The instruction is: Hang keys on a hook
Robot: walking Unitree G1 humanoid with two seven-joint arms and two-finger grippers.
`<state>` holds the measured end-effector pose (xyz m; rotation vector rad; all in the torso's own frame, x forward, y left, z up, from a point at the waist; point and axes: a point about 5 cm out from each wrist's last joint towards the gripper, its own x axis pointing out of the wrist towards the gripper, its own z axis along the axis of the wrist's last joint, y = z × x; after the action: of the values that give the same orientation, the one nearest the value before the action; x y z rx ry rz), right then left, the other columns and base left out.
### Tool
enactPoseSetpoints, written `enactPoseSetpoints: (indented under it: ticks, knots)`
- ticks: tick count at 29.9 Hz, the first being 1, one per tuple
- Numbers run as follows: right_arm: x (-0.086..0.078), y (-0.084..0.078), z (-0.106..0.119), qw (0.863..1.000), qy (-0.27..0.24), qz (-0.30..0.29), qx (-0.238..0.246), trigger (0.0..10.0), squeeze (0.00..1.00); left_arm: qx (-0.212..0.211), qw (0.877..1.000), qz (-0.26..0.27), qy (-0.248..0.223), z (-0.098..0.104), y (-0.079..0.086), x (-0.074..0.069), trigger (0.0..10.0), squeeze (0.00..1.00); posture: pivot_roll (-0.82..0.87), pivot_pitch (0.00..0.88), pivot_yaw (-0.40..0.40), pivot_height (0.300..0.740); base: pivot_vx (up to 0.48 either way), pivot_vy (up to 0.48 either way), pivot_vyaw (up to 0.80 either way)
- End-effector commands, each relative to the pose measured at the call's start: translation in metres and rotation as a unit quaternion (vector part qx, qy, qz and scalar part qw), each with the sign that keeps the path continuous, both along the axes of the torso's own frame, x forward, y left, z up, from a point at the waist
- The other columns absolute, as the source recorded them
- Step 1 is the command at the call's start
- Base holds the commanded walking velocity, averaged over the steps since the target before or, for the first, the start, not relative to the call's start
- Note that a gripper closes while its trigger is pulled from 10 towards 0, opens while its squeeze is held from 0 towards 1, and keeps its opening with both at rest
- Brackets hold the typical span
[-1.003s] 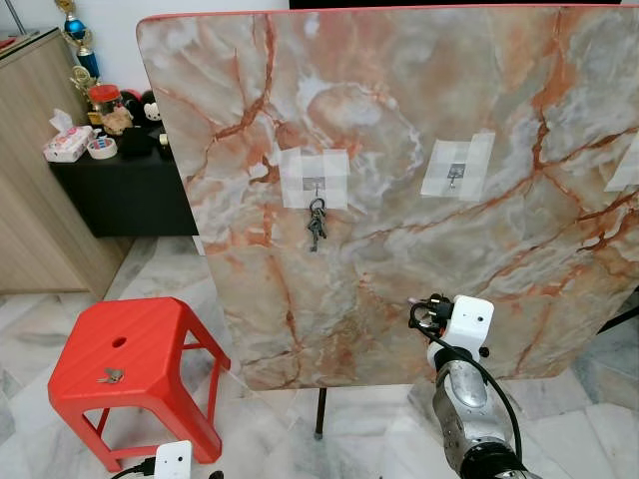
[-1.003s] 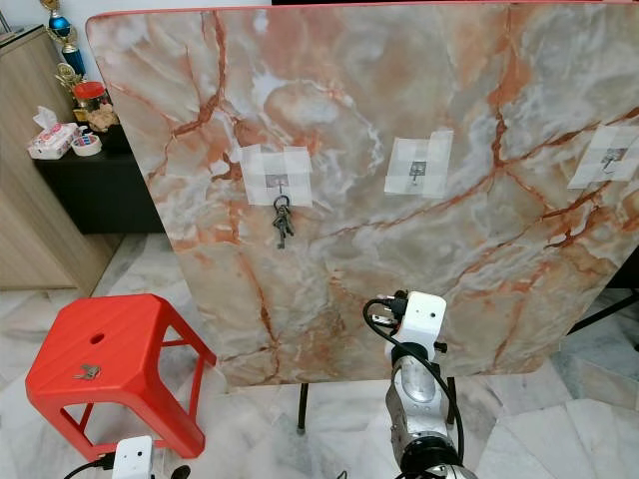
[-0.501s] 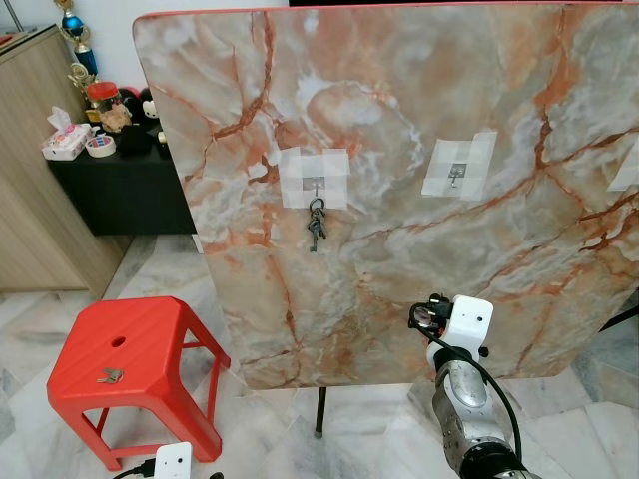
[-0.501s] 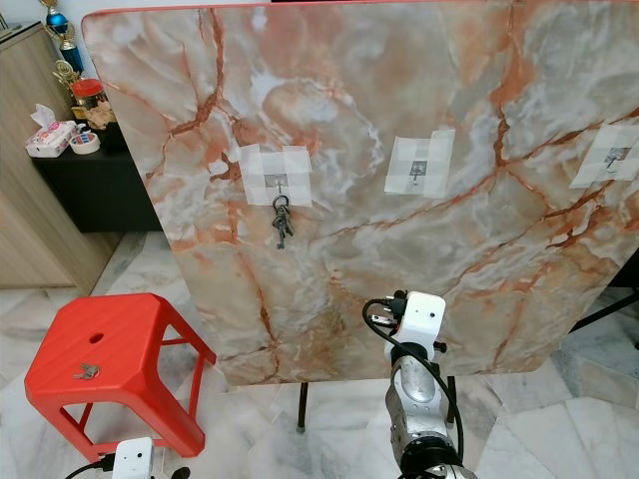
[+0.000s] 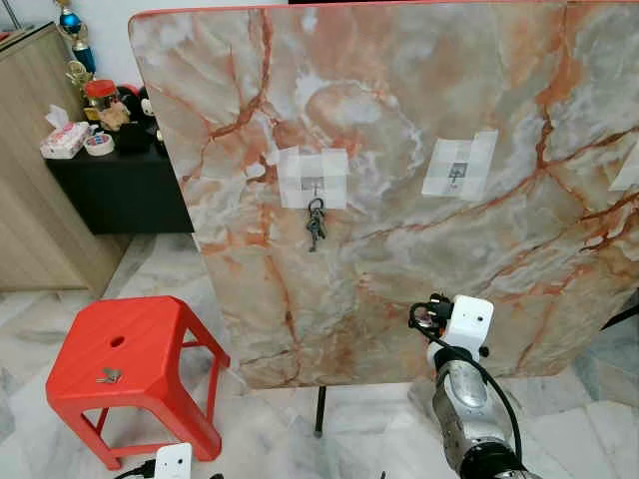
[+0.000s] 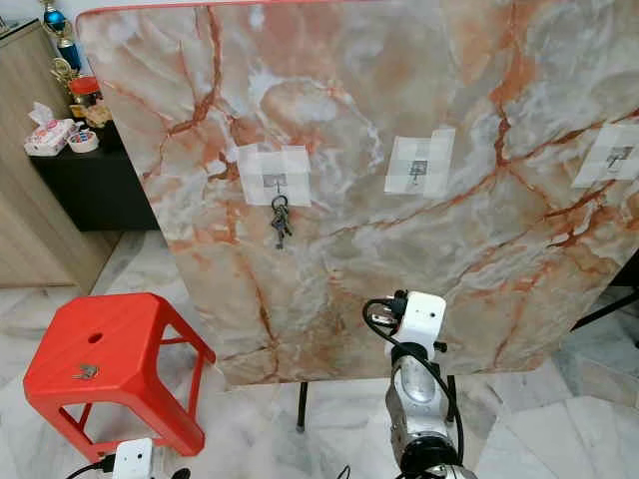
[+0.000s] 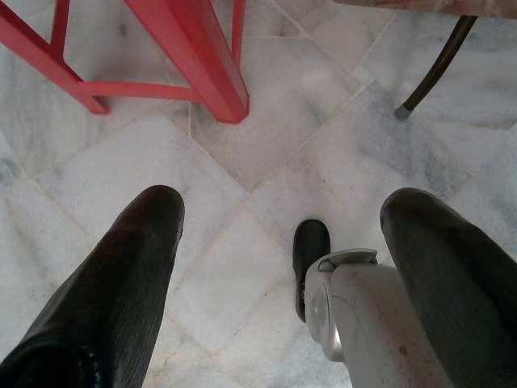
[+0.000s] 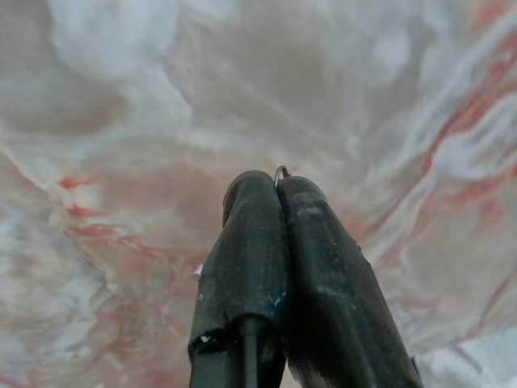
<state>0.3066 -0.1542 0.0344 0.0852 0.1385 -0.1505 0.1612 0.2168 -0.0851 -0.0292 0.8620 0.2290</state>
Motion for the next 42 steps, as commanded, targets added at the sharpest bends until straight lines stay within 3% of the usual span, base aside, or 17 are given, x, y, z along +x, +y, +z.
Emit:
enactPoseSetpoints:
  ticks: [1, 6, 11, 16, 18, 27, 32, 42]
  knots:
    - [0.005, -0.002, 0.013, 0.998, -0.037, 0.003, -0.042, 10.0, 0.0, -0.002, 1.0, 0.0, 0.018, -0.004, 0.0, -0.007, 10.0, 0.0, 0.03, 0.023, 0.006, 0.74, 0.0, 0.0, 0.0]
    - [0.013, -0.007, 0.035, 0.988, -0.092, -0.006, -0.125, 10.0, 0.0, -0.002, 1.0, 0.0, 0.019, -0.004, 0.0, -0.007, 10.0, 0.0, 0.03, 0.024, 0.008, 0.74, 0.0, 0.0, 0.0]
    - [0.025, -0.023, 0.065, 0.95, -0.147, -0.059, -0.27, 10.0, 0.0, -0.001, 1.0, 0.0, 0.018, -0.003, 0.0, -0.006, 10.0, 0.0, 0.02, 0.023, 0.009, 0.74, 0.0, 0.0, 0.0]
    - [0.03, -0.024, 0.075, 0.929, -0.165, -0.062, -0.324, 10.0, 0.0, -0.001, 1.0, 0.002, 0.017, -0.003, 0.0, -0.005, 10.0, 0.0, 0.02, 0.022, 0.007, 0.74, 0.0, 0.0, 0.0]
    - [0.036, -0.024, 0.082, 0.914, -0.172, -0.07, -0.36, 10.0, 0.0, 0.0, 1.0, 0.003, 0.017, -0.003, 0.001, -0.005, 10.0, 0.0, 0.02, 0.022, 0.01, 0.74, 0.0, 0.0, 0.0]
    - [0.05, -0.023, 0.096, 0.906, -0.173, -0.076, -0.38, 10.0, 0.0, 0.001, 1.0, 0.006, 0.014, -0.002, 0.003, -0.003, 10.0, 0.0, 0.03, 0.015, 0.013, 0.74, 0.0, 0.0, 0.0]
    - [0.057, -0.016, 0.105, 0.889, -0.188, -0.069, -0.411, 10.0, 0.0, 0.001, 1.0, 0.006, 0.013, -0.001, 0.003, -0.002, 10.0, 0.0, 0.03, 0.012, 0.016, 0.74, 0.0, 0.0, 0.0]
    - [0.066, -0.01, 0.113, 0.891, -0.182, -0.064, -0.41, 10.0, 0.0, 0.001, 1.0, 0.007, 0.01, 0.0, 0.003, 0.001, 10.0, 0.0, 0.03, 0.012, 0.015, 0.74, 0.0, 0.0, 0.0]
